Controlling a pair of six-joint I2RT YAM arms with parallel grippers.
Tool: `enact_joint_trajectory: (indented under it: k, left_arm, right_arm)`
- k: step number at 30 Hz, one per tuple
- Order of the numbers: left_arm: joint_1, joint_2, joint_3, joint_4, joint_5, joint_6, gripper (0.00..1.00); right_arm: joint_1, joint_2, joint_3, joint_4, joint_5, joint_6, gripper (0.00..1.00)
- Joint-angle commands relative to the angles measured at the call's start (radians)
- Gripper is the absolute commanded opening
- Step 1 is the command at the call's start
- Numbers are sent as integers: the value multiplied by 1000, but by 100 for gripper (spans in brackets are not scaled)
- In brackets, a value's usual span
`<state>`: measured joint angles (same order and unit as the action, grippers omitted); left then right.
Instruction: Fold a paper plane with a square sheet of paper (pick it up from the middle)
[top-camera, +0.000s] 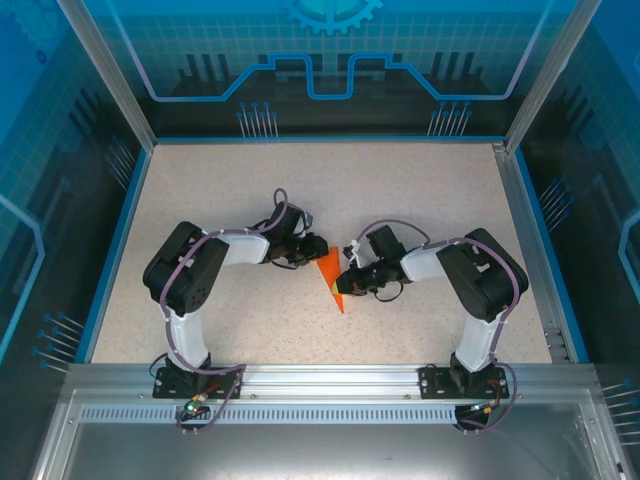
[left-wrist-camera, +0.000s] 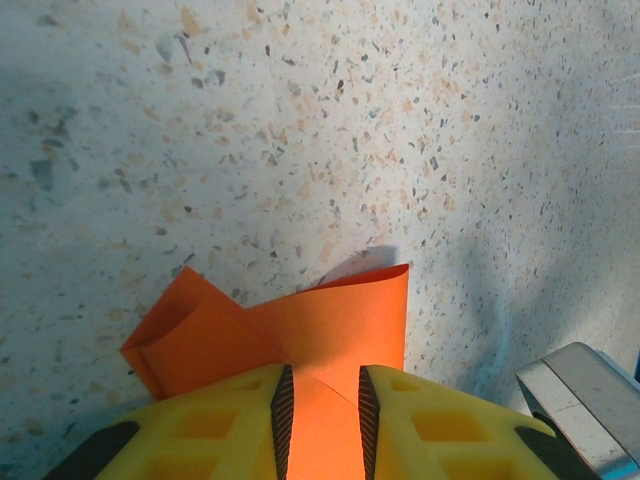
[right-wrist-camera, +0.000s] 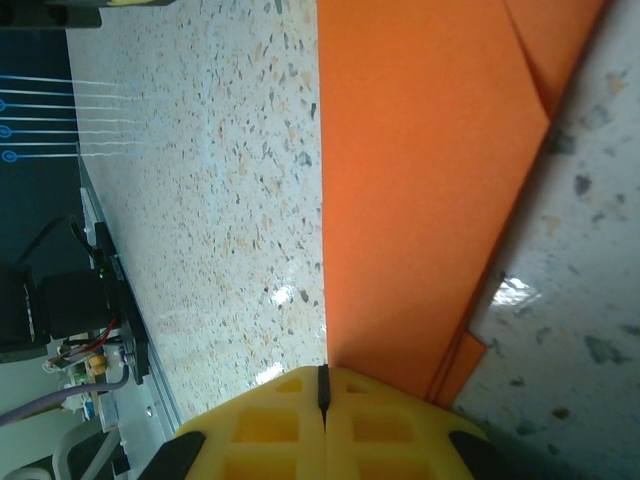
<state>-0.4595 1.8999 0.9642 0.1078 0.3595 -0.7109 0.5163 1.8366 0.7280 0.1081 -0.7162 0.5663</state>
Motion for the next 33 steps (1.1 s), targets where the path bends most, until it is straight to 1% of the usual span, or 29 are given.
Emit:
enact_joint_trajectory:
  k: [1,10,14,17,19,23,25,29,31,33]
  left_arm:
    - [38,37,12,-56,-40,31,27]
    - [73,42,44,-86,-32,56,27]
    - [77,44,52,-87,-10,54,27]
    - [76,38,27,-56,21,33,27]
    - [75,35,2,-38,34,13,27]
    - [70,23,-44,-3,43,-16,27]
    - [62,19,-53,1,41,-19,27]
    - [55,21,-55,7,38,-21,27]
    - [55,24,-51,5,36,-19,27]
    - [56,27,-48,5,39,-18,27]
  right_arm:
    - [-27,60,-85,-282,129,-47,0]
    - [-31,69,-89,-288,118,-69,0]
    - [-32,74,-83,-295,122,-69,0]
    - [-33,37,-75,-305,123,-64,0]
    - [-30,-19,-59,-326,123,-58,1]
    - [-9,-114,13,-383,134,-49,4]
    - [16,-147,62,-404,145,-41,4]
    - [66,-167,137,-416,200,7,4]
    - [86,-169,177,-422,265,36,4]
    - [97,-163,202,-392,272,56,5]
